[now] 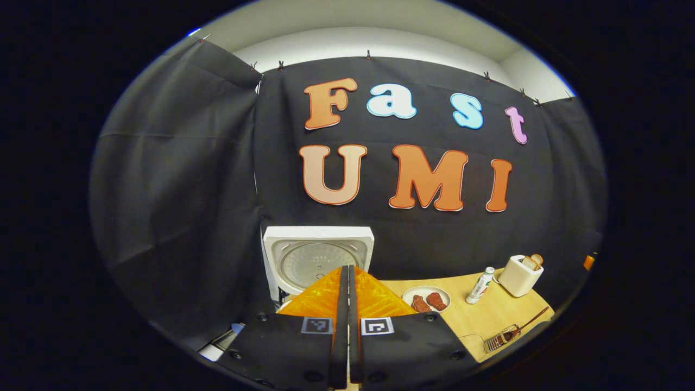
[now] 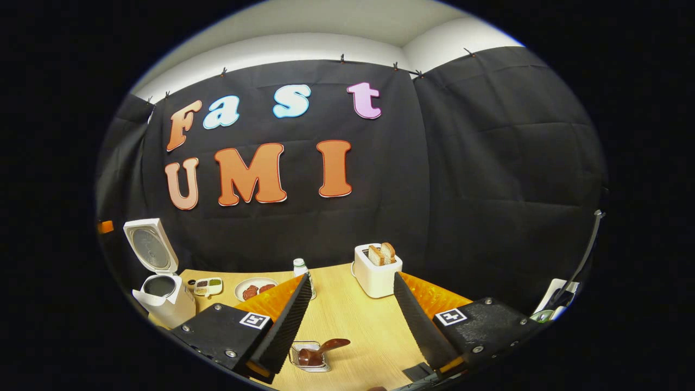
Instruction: Close the left gripper, press the button to open the rice cooker; take a wooden spoon from the chopstick holder with the right hand, scoop a spoonful of rice and pour it into the rice cooker, then put the wooden spoon back into the chopstick holder.
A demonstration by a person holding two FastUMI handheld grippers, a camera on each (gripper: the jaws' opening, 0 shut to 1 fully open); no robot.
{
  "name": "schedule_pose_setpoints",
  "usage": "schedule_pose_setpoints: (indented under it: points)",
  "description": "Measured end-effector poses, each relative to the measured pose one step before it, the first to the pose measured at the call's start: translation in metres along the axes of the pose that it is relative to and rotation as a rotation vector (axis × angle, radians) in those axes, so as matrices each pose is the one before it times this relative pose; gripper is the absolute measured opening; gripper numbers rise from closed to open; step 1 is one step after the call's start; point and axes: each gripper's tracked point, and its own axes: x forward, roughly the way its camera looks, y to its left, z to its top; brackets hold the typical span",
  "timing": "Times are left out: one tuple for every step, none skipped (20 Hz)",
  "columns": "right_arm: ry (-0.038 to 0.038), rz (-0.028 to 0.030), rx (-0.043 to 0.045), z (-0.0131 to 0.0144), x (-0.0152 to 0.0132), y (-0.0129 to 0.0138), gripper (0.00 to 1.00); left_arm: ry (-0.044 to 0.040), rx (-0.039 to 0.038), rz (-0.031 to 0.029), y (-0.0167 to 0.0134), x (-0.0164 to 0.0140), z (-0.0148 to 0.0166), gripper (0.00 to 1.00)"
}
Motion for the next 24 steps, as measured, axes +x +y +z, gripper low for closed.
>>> schedule_pose_setpoints:
  points:
    - [0.00300, 0.00226, 0.00278, -0.00166, 0.00021, 0.00024, 0.95, -0.00068, -0.00901, -0.00219, 0.00030, -0.00162, -0.00022, 0.06]
    - [0.00357, 0.00237, 0.00254, -0.00141, 0.00027, 0.00067, 0.95, -0.00136, -0.01135, -0.00326, 0.00025, -0.00282, -0.00074, 0.20]
    - [0.00261, -0.00084, 0.00476, -0.00225, 0.00194, -0.00058, 0.95, -0.00178, -0.00879, -0.00120, 0.00005, -0.00166, 0.00032, 0.28]
    - [0.00119, 0.00541, 0.00771, -0.00176, 0.00143, 0.00112, 0.95, -0.00398, -0.00678, 0.00168, 0.00158, -0.00109, -0.00006, 0.28]
    - [-0.00047, 0.00798, 0.00739, -0.00187, 0.00057, 0.00360, 0.95, -0.00726, -0.00612, -0.00048, 0.00082, -0.00073, 0.00220, 0.28]
    - [0.00337, 0.00628, 0.00413, -0.00337, 0.00190, 0.00183, 0.95, -0.00558, -0.00893, -0.00472, -0.00168, -0.00339, 0.00128, 0.29]
    - [0.01041, 0.00091, 0.00216, -0.00663, 0.00210, -0.00017, 0.95, -0.00266, -0.00292, 0.00106, 0.00039, -0.00214, 0.00080, 0.30]
    - [0.01318, 0.00407, 0.00143, -0.00670, 0.00220, 0.00038, 0.95, -0.00331, -0.00014, 0.00507, 0.00201, -0.00006, 0.00007, 0.29]
    - [0.01239, 0.00362, 0.00152, -0.00631, 0.00153, 0.00099, 0.95, -0.00598, 0.00237, 0.00466, 0.00010, -0.00266, 0.00153, 0.29]
    - [0.00944, 0.00450, 0.00141, -0.00550, 0.00143, 0.00078, 0.95, -0.00456, 0.00900, -0.00185, -0.00140, -0.00357, 0.00243, 0.48]
    - [0.01027, 0.00315, 0.00252, -0.00619, 0.00213, 0.00074, 0.95, -0.00416, 0.01073, -0.00180, -0.00173, -0.00101, 0.00086, 0.67]
    - [0.01032, 0.00245, 0.00480, -0.00650, 0.00214, 0.00079, 0.95, -0.00763, 0.01180, 0.00778, 0.00271, 0.00075, 0.00155, 0.87]
    - [0.00850, 0.00334, 0.00793, -0.00622, 0.00187, 0.00001, 0.95, -0.01172, 0.00845, 0.01526, 0.00414, -0.00220, 0.00391, 0.87]
    - [0.01166, 0.00212, 0.01343, -0.00723, 0.00283, -0.00045, 0.95, -0.01429, -0.00018, 0.01188, 0.00254, -0.00382, 0.00449, 0.87]
    - [0.01049, 0.00357, 0.01703, -0.00642, 0.00201, -0.00009, 0.95, -0.00935, 0.00024, 0.00957, 0.00201, -0.00127, 0.00333, 0.87]
    - [0.01687, -0.00379, 0.01296, -0.00903, 0.00368, -0.00258, 0.95, -0.00765, -0.00222, 0.00991, 0.00235, -0.00091, 0.00141, 1.00]
    - [0.01340, 0.00309, 0.01047, -0.00853, 0.00288, -0.00022, 0.95, -0.00615, -0.00363, 0.01039, 0.00171, -0.00104, 0.00095, 1.00]
    - [0.01248, 0.00508, 0.01222, -0.00705, 0.00228, 0.00028, 0.95, -0.00370, -0.00406, 0.00899, 0.00192, -0.00195, 0.00157, 1.00]
    - [0.01021, 0.00763, 0.01450, -0.00798, 0.00251, 0.00012, 0.95, -0.00346, 0.00025, 0.01223, 0.00359, -0.00081, -0.00032, 1.00]
    - [0.01027, 0.00251, 0.01414, -0.00747, 0.00350, -0.00130, 0.95, -0.00794, 0.00350, 0.02439, 0.00542, -0.00052, 0.00204, 1.00]
    - [0.00704, 0.00558, 0.01767, -0.00711, 0.00334, -0.00086, 0.95, -0.00853, 0.00569, 0.02106, 0.00648, -0.00072, 0.00326, 1.00]
    - [0.00764, -0.00085, 0.01725, -0.00589, 0.00378, -0.00098, 0.95, -0.00764, 0.00309, 0.00945, 0.00267, -0.00084, 0.00214, 1.00]
    - [0.01214, -0.00100, 0.01350, -0.00806, 0.00403, -0.00139, 0.95, -0.00621, -0.00196, 0.00580, 0.00098, -0.00145, 0.00080, 1.00]
    - [0.01734, -0.00102, 0.01027, -0.00792, 0.00283, -0.00064, 0.95, -0.00058, -0.00390, 0.00390, 0.00086, -0.00212, 0.00063, 1.00]
